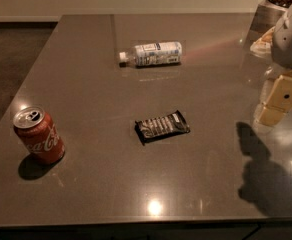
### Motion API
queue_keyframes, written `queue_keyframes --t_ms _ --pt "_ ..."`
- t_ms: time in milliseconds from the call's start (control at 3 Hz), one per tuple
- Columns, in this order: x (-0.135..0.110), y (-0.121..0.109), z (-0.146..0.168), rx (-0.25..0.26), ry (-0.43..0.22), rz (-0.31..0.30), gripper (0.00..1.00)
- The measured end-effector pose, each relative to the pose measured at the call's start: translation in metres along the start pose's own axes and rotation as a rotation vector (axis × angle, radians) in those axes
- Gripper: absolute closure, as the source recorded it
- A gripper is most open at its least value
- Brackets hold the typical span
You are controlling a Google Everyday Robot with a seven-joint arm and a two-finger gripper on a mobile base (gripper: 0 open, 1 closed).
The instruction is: Move rxbar chocolate near blue plastic bottle
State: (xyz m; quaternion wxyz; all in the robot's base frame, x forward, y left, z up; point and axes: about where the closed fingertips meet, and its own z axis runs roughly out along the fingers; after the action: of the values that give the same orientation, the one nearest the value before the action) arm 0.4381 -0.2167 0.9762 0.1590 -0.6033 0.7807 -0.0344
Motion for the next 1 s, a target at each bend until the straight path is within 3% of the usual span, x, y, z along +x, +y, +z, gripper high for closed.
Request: queue_keyframes --t_ms 333,1000 --pt "0.000 0.000 0.000 0.000 0.000 0.000 0.00" --pt "-0.027 0.004 0.031 -0.033 -0.037 -0.060 0.00"
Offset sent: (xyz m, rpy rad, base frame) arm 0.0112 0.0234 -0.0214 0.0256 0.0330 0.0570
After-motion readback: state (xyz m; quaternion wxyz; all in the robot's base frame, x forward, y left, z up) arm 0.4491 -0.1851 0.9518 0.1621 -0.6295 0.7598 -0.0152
